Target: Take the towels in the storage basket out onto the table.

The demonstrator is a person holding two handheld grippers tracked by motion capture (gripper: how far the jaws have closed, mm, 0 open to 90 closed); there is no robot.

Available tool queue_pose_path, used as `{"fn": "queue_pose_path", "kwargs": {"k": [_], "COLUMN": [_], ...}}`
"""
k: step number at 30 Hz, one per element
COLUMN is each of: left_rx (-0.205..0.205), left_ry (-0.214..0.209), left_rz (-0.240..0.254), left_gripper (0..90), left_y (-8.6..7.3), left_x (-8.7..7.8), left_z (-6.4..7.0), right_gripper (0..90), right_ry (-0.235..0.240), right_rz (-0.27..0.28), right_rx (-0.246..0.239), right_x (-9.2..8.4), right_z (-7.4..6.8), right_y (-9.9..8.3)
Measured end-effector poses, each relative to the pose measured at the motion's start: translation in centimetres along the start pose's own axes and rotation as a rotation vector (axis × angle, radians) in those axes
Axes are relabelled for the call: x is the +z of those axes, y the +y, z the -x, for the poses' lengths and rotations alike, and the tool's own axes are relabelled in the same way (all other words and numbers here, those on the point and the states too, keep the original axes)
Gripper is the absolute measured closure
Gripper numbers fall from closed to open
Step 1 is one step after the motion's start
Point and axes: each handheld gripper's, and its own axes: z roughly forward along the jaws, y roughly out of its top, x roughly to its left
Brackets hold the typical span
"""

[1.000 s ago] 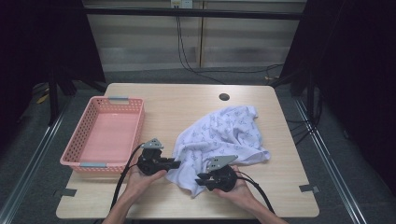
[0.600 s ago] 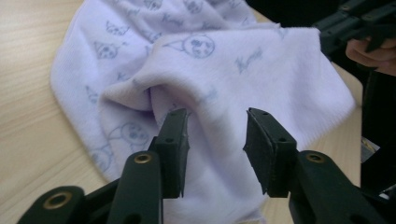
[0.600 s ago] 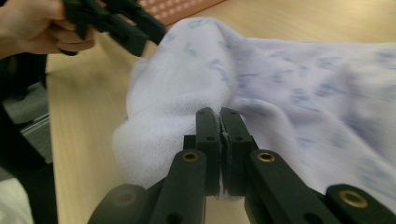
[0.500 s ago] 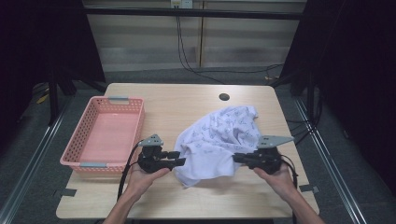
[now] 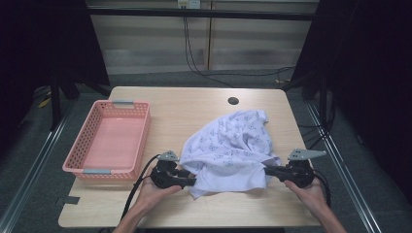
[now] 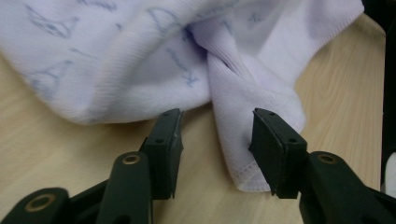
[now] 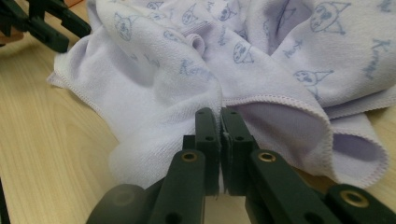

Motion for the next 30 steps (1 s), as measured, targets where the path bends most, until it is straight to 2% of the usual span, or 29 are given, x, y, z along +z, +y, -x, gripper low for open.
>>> {"fn": "queue_pose_path", "kwargs": {"k": [3, 5, 6, 7, 8, 10, 13, 17, 20, 22, 23, 25, 28, 30], "left_rx": [0.024, 0.04, 0.058, 0.071, 0.077, 0.081, 0.063, 0.092, 0.157, 0.193, 0.197, 0.177, 0.141, 0.099], "left_ry": [-0.028, -0.068, -0.06, -0.054, -0.055, -0.047, -0.03, 0.04, 0.125, 0.14, 0.155, 0.135, 0.123, 0.107], "left_rz": [-0.037, -0.05, -0.06, -0.071, -0.061, -0.024, 0.086, 0.198, 0.225, 0.231, 0.227, 0.226, 0.189, 0.175], "left_gripper": [49.5, 51.8, 58.5, 68.5, 80.0, 85.0, 85.6, 85.7, 85.7, 85.6, 85.5, 84.8, 84.3, 84.3], "left_y": [0.0, 0.0, 0.1, 0.3, 0.4, 0.8, 1.6, 3.2, 4.6, 5.1, 5.1, 4.6, 4.0, 4.4], "left_x": [0.8, 1.4, 1.6, 1.8, 1.8, 1.2, -1.4, -6.0, -8.9, -9.8, -9.9, -9.3, -6.8, -5.1], "left_z": [0.5, 1.0, 1.2, 1.5, 1.6, 1.6, 1.2, 1.2, 1.9, 2.3, 2.4, 2.0, 0.9, -0.1], "right_gripper": [86.2, 86.0, 85.9, 85.9, 85.9, 86.0, 86.4, 86.7, 86.8, 86.8, 86.8, 86.7, 86.4, 85.4], "right_ry": [0.007, 0.012, 0.013, 0.016, 0.017, 0.014, 0.015, 0.016, 0.021, 0.033, 0.036, 0.037, 0.009, -0.019], "right_rz": [-0.002, -0.005, -0.005, -0.003, 0.002, 0.012, 0.035, 0.077, 0.117, 0.135, 0.122, 0.093, 0.001, -0.034], "right_rx": [-0.008, -0.015, -0.015, -0.014, -0.016, -0.014, -0.012, -0.02, -0.027, -0.032, -0.039, -0.036, -0.039, -0.028], "right_x": [0.3, 0.5, 0.6, 0.6, 0.5, 0.3, -0.1, -0.8, -1.4, -1.5, -1.3, -0.5, 1.8, 3.3], "right_z": [-0.2, -0.3, -0.4, -0.4, -0.4, -0.5, -0.5, -0.5, -0.9, -1.3, -1.4, -1.5, -0.9, 0.0], "right_y": [0.1, 0.1, 0.2, 0.2, 0.3, 0.5, 1.0, 2.1, 3.3, 3.9, 4.0, 3.9, 3.2, 3.0]}}
